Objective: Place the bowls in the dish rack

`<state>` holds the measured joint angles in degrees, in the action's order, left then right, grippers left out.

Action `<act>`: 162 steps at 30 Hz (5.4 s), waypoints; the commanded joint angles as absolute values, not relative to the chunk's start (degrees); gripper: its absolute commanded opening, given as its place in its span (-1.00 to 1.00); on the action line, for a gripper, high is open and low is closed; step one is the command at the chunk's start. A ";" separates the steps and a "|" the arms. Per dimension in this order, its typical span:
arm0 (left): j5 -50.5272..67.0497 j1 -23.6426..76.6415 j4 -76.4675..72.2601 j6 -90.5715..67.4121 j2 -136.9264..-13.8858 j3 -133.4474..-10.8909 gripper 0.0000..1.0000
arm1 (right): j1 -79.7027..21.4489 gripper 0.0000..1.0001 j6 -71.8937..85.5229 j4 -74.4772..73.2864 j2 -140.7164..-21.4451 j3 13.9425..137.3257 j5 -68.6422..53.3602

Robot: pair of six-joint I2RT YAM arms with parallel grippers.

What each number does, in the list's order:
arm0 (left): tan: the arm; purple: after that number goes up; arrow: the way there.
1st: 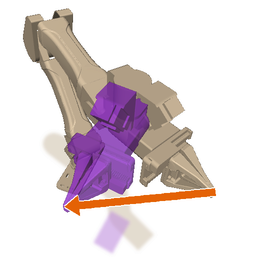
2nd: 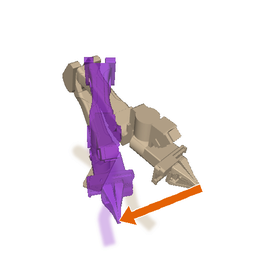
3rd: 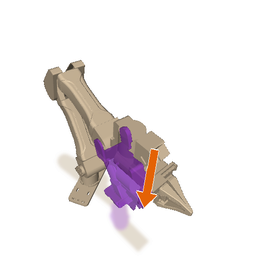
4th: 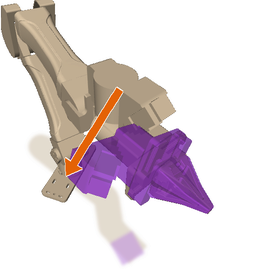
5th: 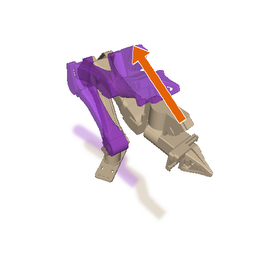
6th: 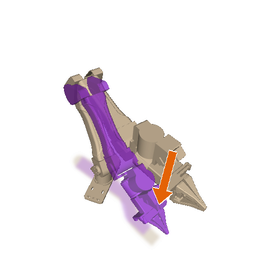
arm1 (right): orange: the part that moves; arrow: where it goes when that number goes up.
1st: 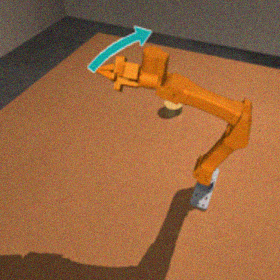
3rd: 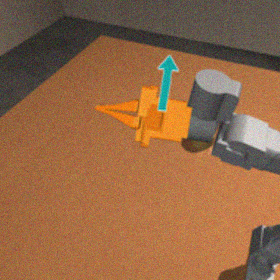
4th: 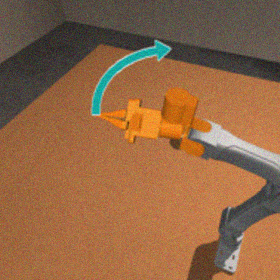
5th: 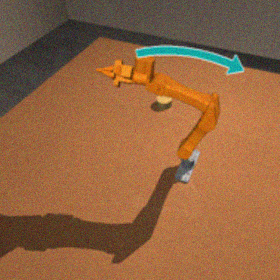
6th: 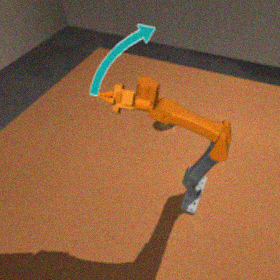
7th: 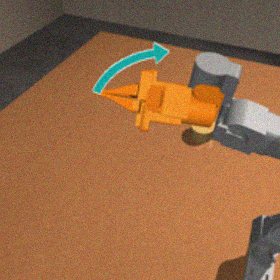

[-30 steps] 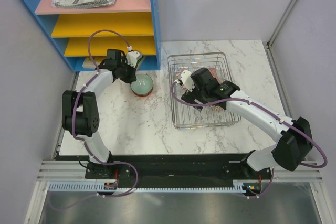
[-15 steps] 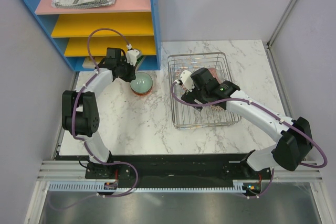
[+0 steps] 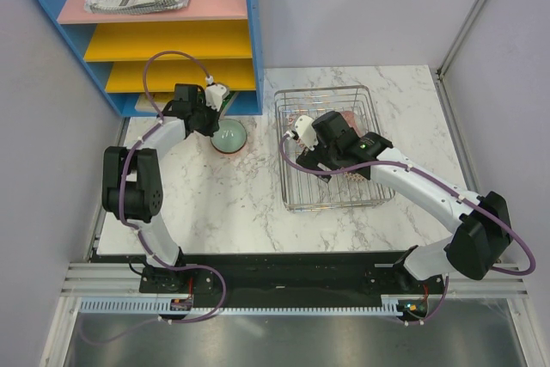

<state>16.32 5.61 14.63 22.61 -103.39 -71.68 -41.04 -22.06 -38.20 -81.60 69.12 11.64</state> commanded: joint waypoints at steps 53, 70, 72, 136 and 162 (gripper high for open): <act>44.73 9.57 17.58 27.42 -72.51 -59.33 -0.96 | -32.00 0.96 -5.12 -35.96 -81.83 84.82 -33.34; 40.09 26.89 13.54 27.60 -69.43 -62.23 -0.96 | -25.66 0.96 19.33 -12.05 -85.08 70.67 -63.81; 39.47 27.59 13.36 27.42 -69.52 -62.84 -0.96 | -25.66 0.96 19.34 -11.08 -84.82 68.82 -64.07; 41.22 32.25 15.56 24.96 -71.72 -66.09 -0.96 | -25.40 0.62 18.37 -5.01 -92.90 66.88 -81.47; 41.57 32.70 15.56 25.66 -71.72 -64.69 -0.96 | -23.82 -1.00 16.34 -7.92 -93.87 67.68 -72.78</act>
<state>37.67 32.27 18.46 26.00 -72.51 -63.79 -24.82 17.06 -10.98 -93.62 66.06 -75.59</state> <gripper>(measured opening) 0.046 0.764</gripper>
